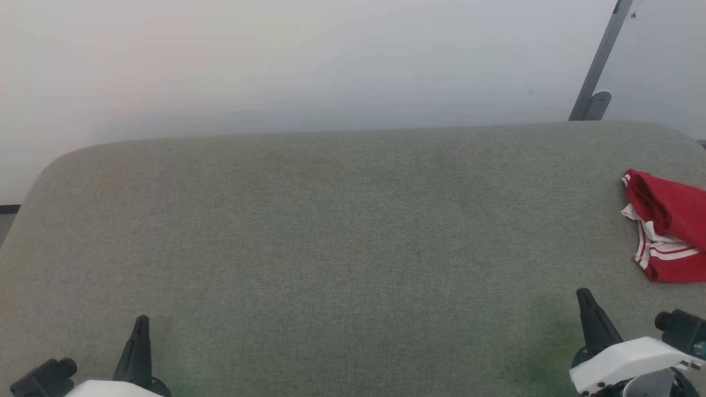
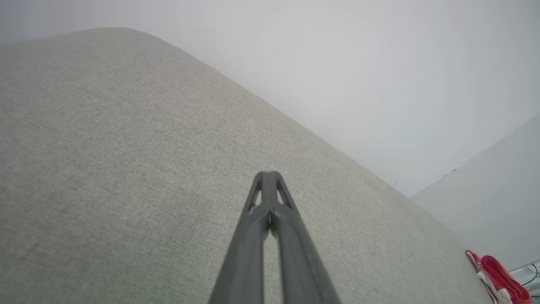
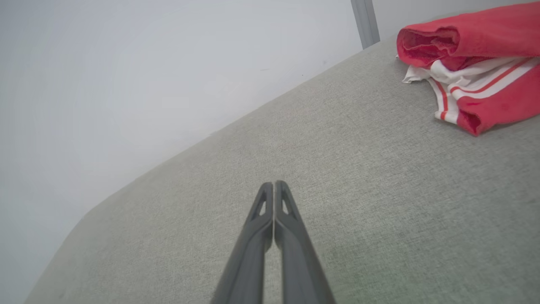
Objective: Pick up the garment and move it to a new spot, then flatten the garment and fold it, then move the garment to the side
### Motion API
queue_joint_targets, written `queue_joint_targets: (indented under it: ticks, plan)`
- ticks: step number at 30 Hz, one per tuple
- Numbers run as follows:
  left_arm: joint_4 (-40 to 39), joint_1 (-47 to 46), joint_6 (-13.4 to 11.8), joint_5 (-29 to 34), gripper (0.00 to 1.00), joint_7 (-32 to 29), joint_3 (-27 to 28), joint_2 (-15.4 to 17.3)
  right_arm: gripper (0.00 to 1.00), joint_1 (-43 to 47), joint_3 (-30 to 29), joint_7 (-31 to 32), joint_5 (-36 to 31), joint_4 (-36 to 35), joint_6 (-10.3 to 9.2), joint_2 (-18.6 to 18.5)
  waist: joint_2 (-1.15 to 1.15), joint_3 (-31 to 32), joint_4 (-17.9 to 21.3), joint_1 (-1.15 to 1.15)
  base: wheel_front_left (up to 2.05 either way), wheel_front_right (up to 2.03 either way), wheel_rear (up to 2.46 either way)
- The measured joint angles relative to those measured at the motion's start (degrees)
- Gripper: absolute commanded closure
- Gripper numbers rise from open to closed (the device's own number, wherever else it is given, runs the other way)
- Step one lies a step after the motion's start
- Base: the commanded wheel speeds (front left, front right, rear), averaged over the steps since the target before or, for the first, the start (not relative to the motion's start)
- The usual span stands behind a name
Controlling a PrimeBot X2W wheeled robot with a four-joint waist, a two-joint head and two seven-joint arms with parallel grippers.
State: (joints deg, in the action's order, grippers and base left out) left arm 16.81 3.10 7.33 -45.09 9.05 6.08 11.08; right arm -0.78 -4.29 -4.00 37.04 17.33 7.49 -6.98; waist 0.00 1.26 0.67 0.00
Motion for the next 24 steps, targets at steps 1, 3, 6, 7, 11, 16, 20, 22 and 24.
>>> queue_joint_targets:
  ticks: [1, 3, 6, 7, 11, 16, 20, 22, 24]
  plan:
    - [0.0, 0.0, 0.0, -0.9, 1.00, -0.3, 0.0, -0.2, 1.00, -0.1, 0.0, 0.0, 0.8, 0.0, 0.00, 0.1, 0.00, 0.0, 0.0, 0.00, 0.00, 0.00, 0.00]
    - [-0.1, -0.2, 0.0, -2.1, 1.00, -0.8, 0.0, -0.5, 1.00, -0.3, -0.1, 0.5, 2.4, -0.1, 0.00, 0.2, 0.00, 0.0, 0.0, 0.00, 0.00, 0.00, 0.00]
    - [-0.1, -0.5, 0.0, -3.5, 1.00, -1.3, 0.0, -0.6, 1.00, -0.5, -0.1, 0.7, 4.0, -0.2, 0.00, 0.3, 0.00, -0.1, 0.0, 0.00, 0.00, 0.00, 0.00]
    - [-0.1, -0.7, 0.0, -4.4, 1.00, -1.5, 0.0, -0.7, 1.00, -0.6, -0.2, 1.0, 4.8, -0.2, 0.00, 0.4, 0.00, -0.1, 0.0, 0.00, 0.00, 0.00, 0.00]
    - [-0.3, -1.1, 0.0, -6.6, 1.00, -2.4, 0.0, -1.0, 1.00, -0.7, -0.3, 1.5, 7.9, -0.3, 0.00, 0.6, 0.00, -0.1, -0.1, 0.00, 0.00, 0.00, 0.00]
    - [-0.5, -1.9, 0.0, -9.7, 1.00, -3.3, 0.1, -1.7, 1.00, -1.0, -0.5, 2.1, 11.5, -0.5, -0.01, 1.0, 0.00, -0.2, -0.1, 0.00, 0.00, 0.00, 0.00]
    - [-0.6, -2.2, 0.0, -12.4, 1.00, -4.1, 0.1, -2.2, 1.00, -1.3, -0.7, 2.7, 14.4, -0.6, -0.01, 1.2, 0.00, -0.3, -0.1, 0.00, 0.00, 0.00, 0.00]
    - [-0.7, -2.3, 0.0, -13.2, 1.00, -4.4, 0.1, -2.4, 1.00, -1.5, -0.8, 2.9, 15.7, -0.7, -0.01, 1.3, 0.00, -0.3, -0.1, 0.00, 0.00, 0.00, 0.00]
    - [-0.8, -2.5, 0.0, -14.8, 1.00, -4.9, 0.1, -2.5, 1.00, -1.7, -0.8, 3.2, 17.1, -0.8, -0.01, 1.3, 0.00, -0.3, -0.1, 0.00, 0.00, 0.00, 0.00]
